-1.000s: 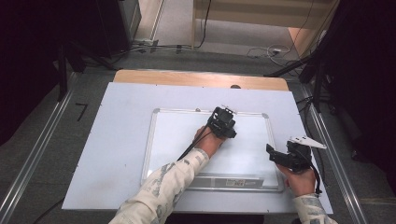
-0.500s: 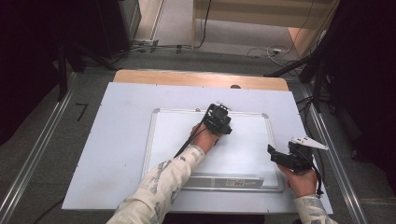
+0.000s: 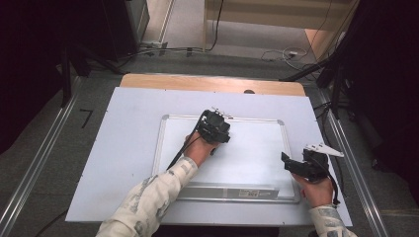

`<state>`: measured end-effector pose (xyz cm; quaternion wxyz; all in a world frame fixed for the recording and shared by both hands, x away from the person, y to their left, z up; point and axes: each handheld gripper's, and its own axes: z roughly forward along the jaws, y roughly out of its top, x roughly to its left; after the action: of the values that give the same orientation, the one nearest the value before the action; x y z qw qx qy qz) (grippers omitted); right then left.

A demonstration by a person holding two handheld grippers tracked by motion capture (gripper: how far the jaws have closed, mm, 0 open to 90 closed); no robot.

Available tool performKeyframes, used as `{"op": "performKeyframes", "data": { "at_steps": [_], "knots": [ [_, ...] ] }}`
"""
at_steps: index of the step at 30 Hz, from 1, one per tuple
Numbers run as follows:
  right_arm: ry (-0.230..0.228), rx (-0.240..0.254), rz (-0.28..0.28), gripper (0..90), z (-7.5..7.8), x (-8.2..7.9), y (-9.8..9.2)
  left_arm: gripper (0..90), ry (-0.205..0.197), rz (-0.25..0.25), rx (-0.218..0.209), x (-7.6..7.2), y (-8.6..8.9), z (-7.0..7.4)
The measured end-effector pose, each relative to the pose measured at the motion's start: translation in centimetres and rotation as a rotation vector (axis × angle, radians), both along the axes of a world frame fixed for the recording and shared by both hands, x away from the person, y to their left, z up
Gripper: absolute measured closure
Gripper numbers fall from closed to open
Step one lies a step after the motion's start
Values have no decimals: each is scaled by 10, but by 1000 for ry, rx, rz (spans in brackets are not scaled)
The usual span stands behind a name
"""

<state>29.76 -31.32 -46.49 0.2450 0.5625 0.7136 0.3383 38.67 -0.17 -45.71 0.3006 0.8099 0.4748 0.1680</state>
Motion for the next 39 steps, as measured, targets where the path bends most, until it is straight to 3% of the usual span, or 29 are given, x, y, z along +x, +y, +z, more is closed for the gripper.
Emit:
{"op": "performKeyframes", "data": {
  "at_steps": [9, 18, 22, 28, 39],
  "knots": [
    [-1, -1, 1, 149, 0, 0, 0, 402, -41, 5, -37, -17, 17, 9],
    [0, -2, 1, 148, 0, -1, 1, 401, -45, 46, -77, -24, 41, 9],
    [-2, -5, 2, 148, 0, -1, 1, 401, -56, 93, -99, -25, 57, 11],
    [1, -6, 1, 148, -1, 0, 2, 402, -61, 182, -99, -23, 82, 12],
    [4, -5, -4, 149, -1, 0, 2, 401, -56, 347, -90, -15, 120, -2]
  ]
}}
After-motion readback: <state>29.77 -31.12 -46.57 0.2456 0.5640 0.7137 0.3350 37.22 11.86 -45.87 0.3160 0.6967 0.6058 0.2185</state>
